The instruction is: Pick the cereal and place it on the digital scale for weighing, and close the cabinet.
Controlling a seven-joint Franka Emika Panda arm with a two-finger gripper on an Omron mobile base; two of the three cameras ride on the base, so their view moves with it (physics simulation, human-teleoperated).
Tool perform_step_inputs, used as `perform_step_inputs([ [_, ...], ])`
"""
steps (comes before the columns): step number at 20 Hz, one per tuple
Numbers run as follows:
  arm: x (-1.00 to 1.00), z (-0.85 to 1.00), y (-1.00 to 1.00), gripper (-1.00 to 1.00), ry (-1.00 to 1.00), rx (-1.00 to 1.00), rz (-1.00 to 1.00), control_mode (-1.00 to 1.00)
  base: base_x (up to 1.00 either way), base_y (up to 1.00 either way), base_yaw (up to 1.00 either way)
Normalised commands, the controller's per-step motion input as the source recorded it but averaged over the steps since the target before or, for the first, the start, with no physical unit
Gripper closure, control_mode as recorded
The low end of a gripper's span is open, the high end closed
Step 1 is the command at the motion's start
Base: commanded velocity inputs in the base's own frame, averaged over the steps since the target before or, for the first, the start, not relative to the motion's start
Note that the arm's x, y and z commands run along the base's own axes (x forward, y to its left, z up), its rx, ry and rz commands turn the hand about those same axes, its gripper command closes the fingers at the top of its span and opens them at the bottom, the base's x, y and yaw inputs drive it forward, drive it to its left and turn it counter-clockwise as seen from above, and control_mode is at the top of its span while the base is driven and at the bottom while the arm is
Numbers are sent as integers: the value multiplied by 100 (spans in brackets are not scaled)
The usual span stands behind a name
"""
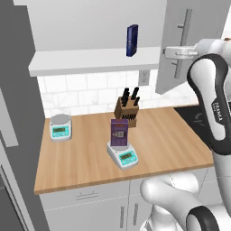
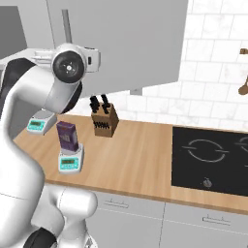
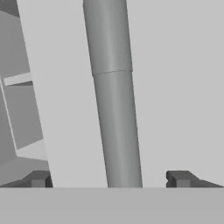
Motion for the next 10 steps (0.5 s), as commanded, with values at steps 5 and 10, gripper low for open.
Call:
perform_step_inputs([
  [5,74,-6,0,-100,0,0,-14,-100,0,0,0],
  [10,53,-9,1,-100,0,0,-15,-100,0,0,0],
])
